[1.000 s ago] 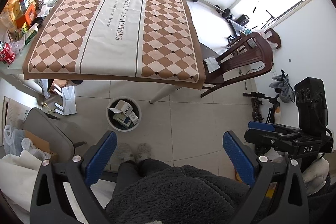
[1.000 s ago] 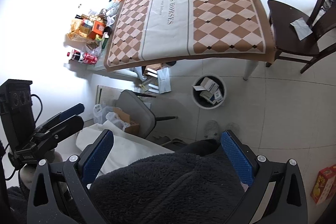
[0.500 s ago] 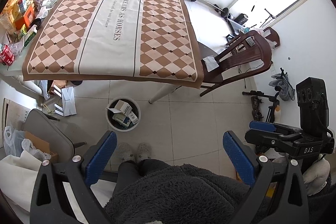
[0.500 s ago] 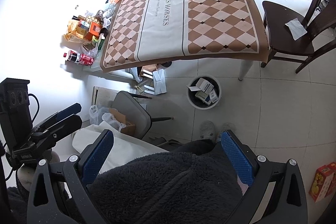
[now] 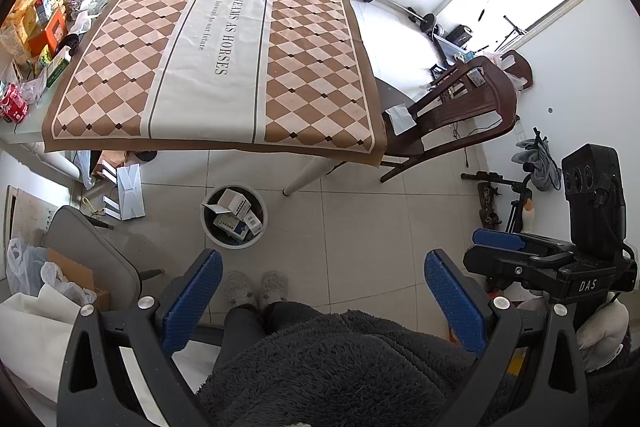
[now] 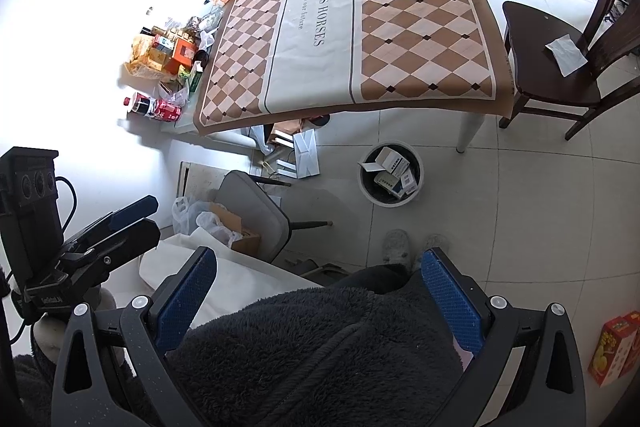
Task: Collect trash
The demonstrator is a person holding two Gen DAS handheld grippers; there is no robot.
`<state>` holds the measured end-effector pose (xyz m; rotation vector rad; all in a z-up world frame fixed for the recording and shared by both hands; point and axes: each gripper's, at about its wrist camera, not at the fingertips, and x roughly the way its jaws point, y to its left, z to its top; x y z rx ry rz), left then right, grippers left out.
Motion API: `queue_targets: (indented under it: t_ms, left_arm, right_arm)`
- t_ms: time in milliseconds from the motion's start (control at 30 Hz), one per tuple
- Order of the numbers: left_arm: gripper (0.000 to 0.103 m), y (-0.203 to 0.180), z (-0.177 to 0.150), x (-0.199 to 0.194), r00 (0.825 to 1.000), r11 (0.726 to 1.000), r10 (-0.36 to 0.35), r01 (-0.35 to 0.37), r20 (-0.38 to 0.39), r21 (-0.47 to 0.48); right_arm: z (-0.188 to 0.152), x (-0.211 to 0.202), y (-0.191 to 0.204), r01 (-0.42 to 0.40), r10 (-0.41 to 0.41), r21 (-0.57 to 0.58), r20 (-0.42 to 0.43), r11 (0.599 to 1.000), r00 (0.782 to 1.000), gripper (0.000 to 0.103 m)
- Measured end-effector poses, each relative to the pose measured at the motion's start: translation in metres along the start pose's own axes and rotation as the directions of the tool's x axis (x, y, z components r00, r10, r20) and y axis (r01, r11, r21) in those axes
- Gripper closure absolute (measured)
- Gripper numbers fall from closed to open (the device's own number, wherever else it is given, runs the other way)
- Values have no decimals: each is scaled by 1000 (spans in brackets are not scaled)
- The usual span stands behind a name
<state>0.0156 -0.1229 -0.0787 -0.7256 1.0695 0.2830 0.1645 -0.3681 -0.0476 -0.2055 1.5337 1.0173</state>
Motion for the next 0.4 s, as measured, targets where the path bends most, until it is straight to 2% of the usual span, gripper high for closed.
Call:
queue_targets:
  t_ms: [400]
  left_arm:
    - [0, 0, -1, 0, 1000, 1000, -2, 2, 0, 3]
  right_arm:
    - [-2, 1, 1, -1, 1, -7, 2, 1000, 1000, 0]
